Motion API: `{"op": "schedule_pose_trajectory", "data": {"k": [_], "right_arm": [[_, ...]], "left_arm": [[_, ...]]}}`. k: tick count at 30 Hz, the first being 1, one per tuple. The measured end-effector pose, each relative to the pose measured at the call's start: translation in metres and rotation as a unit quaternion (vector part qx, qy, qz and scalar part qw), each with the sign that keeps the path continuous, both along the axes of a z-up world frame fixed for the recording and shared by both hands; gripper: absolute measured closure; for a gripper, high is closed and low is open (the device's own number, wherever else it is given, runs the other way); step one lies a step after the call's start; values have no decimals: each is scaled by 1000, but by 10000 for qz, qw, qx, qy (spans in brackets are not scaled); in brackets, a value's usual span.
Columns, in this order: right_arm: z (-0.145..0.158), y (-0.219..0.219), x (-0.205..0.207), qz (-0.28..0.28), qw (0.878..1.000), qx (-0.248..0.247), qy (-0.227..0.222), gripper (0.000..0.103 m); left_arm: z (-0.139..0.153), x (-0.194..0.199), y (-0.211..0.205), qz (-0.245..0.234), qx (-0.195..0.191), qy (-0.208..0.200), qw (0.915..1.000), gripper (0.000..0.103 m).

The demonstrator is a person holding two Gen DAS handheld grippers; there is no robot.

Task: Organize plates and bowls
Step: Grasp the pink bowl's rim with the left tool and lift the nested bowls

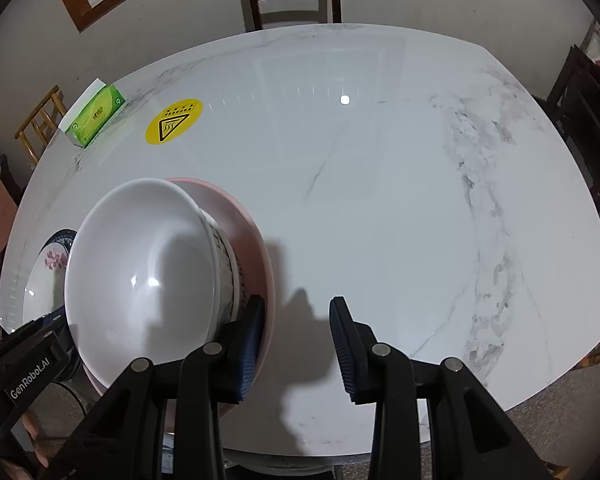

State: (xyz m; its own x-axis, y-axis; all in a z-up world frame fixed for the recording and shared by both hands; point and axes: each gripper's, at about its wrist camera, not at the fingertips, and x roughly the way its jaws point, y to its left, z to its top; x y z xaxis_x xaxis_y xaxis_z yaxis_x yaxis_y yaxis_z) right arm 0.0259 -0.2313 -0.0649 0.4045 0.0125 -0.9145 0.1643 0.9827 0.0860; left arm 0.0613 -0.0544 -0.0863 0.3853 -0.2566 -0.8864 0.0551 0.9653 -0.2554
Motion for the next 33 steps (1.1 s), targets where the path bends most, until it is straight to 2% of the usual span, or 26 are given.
{"op": "schedule_pose_trajectory", "data": {"k": [14, 20, 24, 28, 33], "right_arm": [[1, 0, 1, -27, 10000, -31, 44, 69], [0, -1, 0, -61, 10000, 27, 65, 69], [0, -2, 1, -36, 9998, 160, 105, 77], [0, 2, 1, 32, 9995, 302, 131, 93], [1, 4, 1, -1, 9992, 369, 151, 94]], "left_arm": [[-1, 1, 0, -73, -5, -59, 10000, 89], [0, 1, -2, -137, -55, -84, 9999, 96], [1, 1, -3, -137, -28, -86, 9999, 97], [1, 2, -4, -137, -42, -54, 9999, 97], [1, 4, -4, -134, -63, -14, 9999, 98]]}}
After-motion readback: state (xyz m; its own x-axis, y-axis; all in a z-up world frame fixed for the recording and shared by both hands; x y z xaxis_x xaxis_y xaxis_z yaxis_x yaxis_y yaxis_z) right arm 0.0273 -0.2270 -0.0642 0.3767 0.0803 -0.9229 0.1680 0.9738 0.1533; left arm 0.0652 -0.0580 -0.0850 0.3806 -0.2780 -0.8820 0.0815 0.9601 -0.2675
